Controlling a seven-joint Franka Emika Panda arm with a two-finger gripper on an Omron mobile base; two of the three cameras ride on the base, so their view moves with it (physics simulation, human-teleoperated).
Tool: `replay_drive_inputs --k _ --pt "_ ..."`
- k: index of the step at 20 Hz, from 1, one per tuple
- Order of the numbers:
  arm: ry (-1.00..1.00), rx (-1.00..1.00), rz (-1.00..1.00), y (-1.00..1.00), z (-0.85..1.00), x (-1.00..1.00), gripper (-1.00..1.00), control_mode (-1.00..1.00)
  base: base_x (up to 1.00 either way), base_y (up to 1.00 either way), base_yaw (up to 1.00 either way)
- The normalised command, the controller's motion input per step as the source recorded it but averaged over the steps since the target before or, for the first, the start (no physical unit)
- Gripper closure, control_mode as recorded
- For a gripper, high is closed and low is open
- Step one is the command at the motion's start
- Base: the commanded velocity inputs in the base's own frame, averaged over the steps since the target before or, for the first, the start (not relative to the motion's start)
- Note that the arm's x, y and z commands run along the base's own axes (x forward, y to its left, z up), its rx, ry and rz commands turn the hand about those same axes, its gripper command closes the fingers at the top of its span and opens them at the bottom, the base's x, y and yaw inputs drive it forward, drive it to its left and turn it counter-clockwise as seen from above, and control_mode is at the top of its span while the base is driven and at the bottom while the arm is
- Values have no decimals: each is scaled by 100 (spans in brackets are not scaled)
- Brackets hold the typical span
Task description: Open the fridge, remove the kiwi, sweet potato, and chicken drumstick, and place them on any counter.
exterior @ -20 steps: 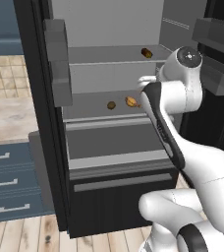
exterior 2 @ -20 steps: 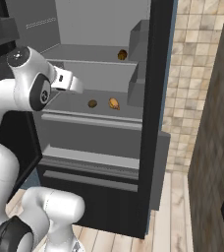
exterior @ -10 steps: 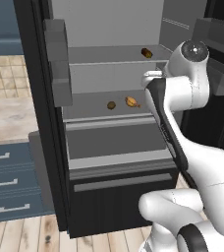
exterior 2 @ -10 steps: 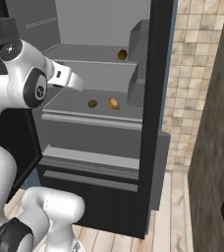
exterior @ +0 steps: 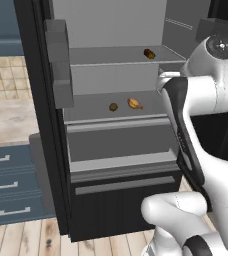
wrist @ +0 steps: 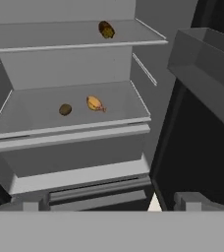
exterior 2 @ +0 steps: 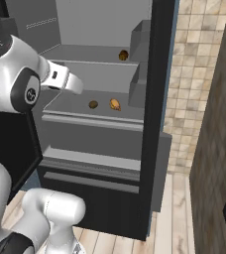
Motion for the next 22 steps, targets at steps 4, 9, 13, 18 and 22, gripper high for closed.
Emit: replay_drive_inputs --k 4,9,13,18,22 --pt "0 0 0 -18 20 -53 -100 -100 0 0 0" --pt "0 -2 2 -6 9 -45 -100 -100 0 0 0" --pt "3 -3 11 0 0 -21 -100 -100 0 0 0" --pt "6 -2 18 0 0 -1 -100 -100 0 0 0" --pt "6 -3 18 5 -9 10 -100 -100 0 0 0"
